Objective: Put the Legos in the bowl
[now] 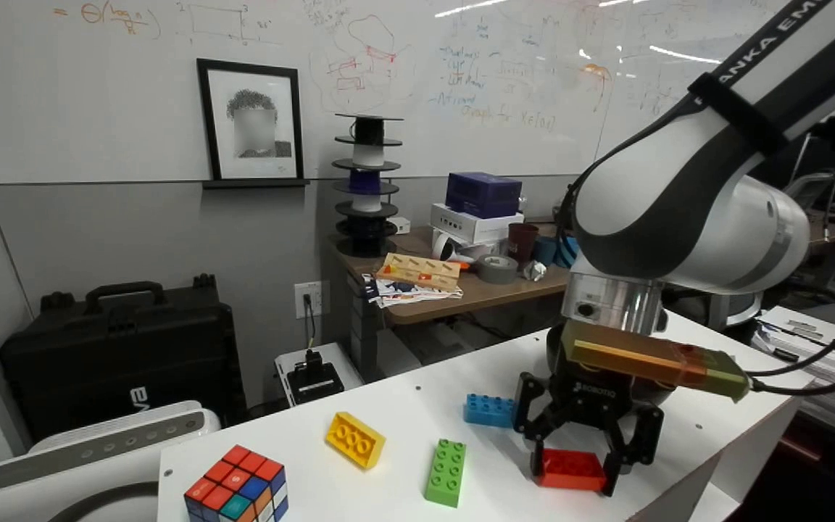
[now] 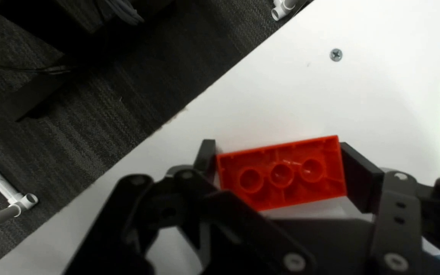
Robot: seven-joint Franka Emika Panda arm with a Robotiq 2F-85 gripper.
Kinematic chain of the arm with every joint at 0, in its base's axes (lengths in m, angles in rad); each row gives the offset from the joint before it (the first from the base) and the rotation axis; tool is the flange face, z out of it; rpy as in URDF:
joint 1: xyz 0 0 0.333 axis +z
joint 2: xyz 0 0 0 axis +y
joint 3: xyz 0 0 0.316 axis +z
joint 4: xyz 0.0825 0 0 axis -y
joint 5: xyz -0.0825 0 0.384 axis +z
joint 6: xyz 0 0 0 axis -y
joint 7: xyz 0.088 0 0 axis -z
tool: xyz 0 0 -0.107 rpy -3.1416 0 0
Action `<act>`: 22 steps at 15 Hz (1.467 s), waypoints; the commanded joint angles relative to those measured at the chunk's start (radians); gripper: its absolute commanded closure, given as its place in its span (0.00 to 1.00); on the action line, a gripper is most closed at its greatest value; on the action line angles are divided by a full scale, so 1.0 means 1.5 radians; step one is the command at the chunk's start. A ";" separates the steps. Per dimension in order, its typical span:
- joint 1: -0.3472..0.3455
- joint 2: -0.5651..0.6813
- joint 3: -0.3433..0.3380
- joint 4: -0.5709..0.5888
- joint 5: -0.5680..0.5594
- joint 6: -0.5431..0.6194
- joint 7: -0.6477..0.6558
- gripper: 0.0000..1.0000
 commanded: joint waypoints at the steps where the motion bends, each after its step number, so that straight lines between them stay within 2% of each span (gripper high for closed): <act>1: 0.010 -0.016 -0.013 -0.004 0.004 0.013 0.005 0.50; 4: 0.009 -0.026 -0.015 -0.015 0.005 0.025 0.001 0.51; 8: 0.004 -0.091 -0.009 -0.064 0.009 0.044 -0.018 0.51; 11: -0.025 -0.165 0.006 -0.099 0.040 0.042 -0.048 0.51; 15: -0.048 -0.221 -0.015 -0.098 0.063 0.038 -0.053 0.51; 22: -0.050 -0.135 -0.083 -0.007 -0.035 0.029 -0.020 0.51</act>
